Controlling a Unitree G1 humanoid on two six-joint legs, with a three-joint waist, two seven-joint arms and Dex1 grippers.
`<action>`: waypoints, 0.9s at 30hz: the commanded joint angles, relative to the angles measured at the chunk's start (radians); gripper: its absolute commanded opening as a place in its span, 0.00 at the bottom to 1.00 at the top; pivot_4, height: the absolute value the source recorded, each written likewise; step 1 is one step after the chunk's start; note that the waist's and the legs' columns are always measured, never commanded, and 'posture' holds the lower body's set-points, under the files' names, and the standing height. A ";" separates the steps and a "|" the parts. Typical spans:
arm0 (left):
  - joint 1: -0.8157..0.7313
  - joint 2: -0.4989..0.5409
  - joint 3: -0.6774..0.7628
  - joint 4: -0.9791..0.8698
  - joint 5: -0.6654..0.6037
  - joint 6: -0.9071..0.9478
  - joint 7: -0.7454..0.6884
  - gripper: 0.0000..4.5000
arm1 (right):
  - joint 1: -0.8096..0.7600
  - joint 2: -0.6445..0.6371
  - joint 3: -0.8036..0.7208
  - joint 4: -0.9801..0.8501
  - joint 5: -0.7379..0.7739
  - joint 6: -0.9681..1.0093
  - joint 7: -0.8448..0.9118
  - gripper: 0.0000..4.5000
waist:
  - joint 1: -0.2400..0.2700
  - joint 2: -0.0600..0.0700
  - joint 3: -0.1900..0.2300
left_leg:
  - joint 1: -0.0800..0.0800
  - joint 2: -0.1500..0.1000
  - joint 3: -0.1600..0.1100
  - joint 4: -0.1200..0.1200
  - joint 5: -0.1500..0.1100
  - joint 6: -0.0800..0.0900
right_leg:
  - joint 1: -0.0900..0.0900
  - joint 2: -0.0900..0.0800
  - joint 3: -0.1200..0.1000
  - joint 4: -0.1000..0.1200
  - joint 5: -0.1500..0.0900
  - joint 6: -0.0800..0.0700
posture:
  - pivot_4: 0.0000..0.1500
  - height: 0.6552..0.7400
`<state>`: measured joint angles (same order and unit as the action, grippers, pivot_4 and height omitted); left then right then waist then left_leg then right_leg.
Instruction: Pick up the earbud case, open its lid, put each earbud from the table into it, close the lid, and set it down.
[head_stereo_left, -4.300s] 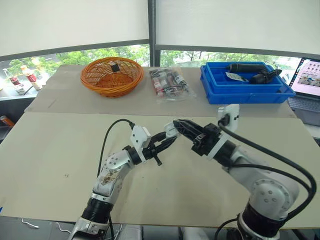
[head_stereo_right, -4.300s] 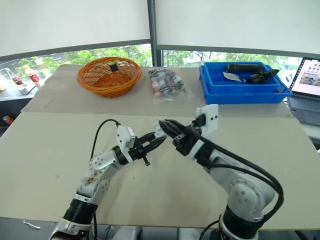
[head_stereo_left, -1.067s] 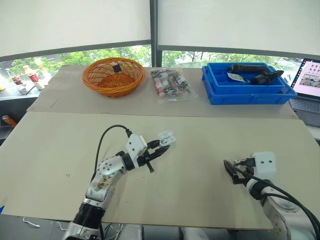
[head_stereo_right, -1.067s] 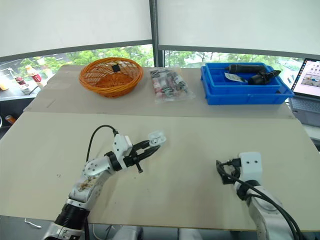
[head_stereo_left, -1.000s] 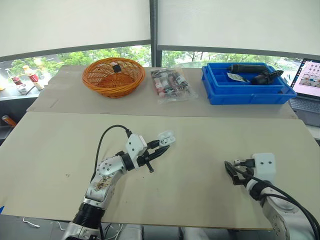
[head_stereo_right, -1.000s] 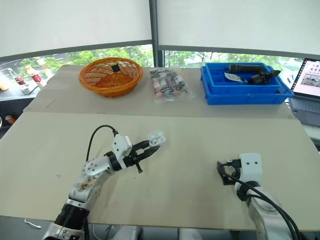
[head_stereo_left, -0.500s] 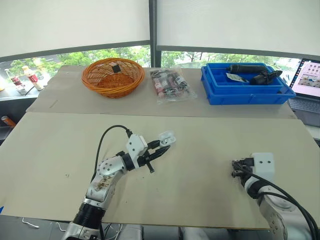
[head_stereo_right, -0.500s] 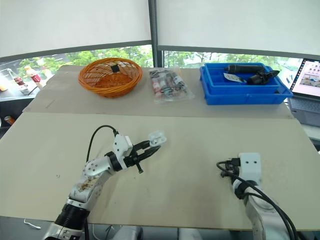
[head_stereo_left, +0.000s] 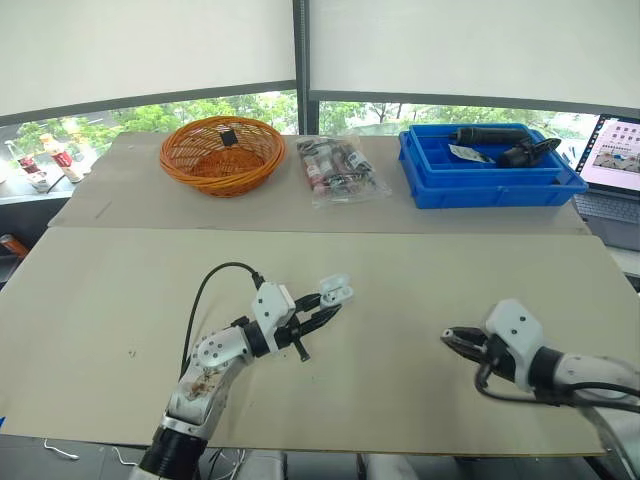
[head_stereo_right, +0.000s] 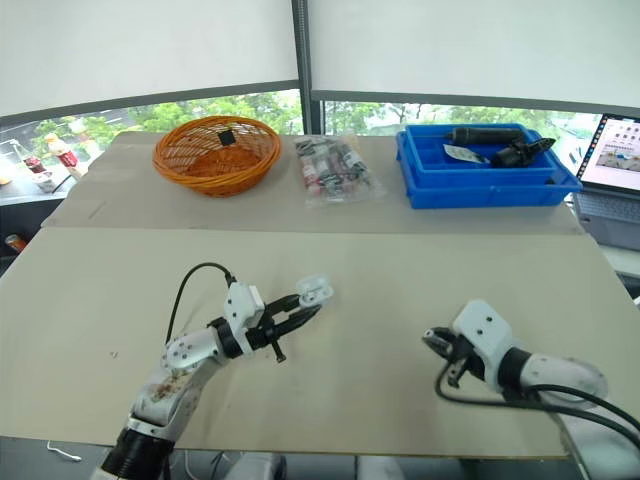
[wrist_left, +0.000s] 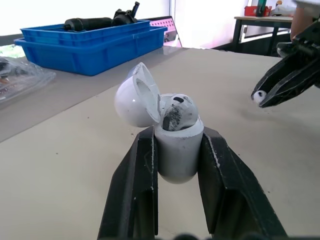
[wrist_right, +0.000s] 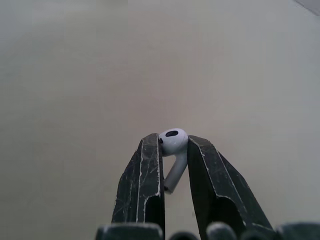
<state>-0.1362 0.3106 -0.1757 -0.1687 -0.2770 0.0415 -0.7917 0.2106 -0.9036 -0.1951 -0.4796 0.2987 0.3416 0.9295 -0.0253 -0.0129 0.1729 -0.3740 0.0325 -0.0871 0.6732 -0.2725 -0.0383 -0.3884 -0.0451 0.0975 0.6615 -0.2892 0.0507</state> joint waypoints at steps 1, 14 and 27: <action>0.021 0.008 -0.001 -0.085 -0.018 0.014 0.008 0.13 | 0.006 -0.103 -0.008 0.089 -0.016 -0.187 0.200 0.07 | 0.003 0.000 0.000 | 0.000 0.000 0.000 0.001 0.000 0.000 | 0.000 0.000 0.000 0.000 0.000 0.000 | 1.00 0.72; 0.049 0.029 0.007 -0.139 -0.028 0.066 0.017 0.13 | -0.064 -0.304 0.092 0.394 -0.120 -0.550 0.512 0.07 | 0.007 0.000 0.000 | 0.001 0.000 0.001 0.002 0.000 0.000 | 0.001 0.000 0.001 0.000 0.000 0.000 | 1.00 0.72; 0.045 0.042 0.015 -0.146 -0.031 0.077 0.020 0.13 | -0.145 -0.264 0.188 0.479 -0.173 -0.562 0.490 0.07 | 0.009 -0.001 0.000 | 0.002 0.000 0.001 0.002 0.000 0.000 | 0.002 0.000 0.001 0.000 0.000 0.000 | 1.00 0.72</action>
<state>-0.0813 0.3509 -0.1727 -0.2718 -0.2837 0.1147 -0.7747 0.0674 -1.1757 -0.0226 -0.0163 0.1422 -0.2298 1.4269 -0.0159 -0.0137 0.1730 -0.3716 0.0325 -0.0862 0.6750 -0.2727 -0.0379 -0.3860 -0.0455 0.0983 0.6619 -0.2888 0.0507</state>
